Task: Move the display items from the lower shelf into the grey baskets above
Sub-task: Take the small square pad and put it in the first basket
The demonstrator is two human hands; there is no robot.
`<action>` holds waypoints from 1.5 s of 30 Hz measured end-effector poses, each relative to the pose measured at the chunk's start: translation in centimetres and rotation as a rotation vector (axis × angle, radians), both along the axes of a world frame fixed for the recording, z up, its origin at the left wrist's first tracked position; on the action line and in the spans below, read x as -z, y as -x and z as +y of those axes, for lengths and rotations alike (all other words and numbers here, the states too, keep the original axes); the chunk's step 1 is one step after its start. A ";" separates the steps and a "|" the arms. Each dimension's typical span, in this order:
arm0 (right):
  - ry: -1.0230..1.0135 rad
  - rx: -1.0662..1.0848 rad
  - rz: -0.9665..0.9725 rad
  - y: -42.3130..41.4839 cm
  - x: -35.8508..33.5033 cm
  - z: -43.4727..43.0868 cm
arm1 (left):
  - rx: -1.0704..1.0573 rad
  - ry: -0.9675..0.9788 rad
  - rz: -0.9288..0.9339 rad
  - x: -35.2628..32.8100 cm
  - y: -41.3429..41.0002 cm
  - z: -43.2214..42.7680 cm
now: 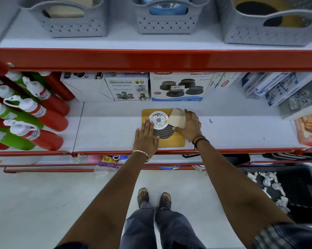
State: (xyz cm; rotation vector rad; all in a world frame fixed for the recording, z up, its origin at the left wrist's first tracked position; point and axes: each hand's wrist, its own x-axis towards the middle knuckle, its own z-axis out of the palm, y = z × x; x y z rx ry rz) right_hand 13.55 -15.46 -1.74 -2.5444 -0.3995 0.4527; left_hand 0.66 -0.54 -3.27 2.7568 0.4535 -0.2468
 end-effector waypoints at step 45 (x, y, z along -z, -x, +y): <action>-0.202 -0.463 -0.558 -1.5 -37.3 20.5 | -0.028 -0.033 -0.725 -33.0 -0.2 20.3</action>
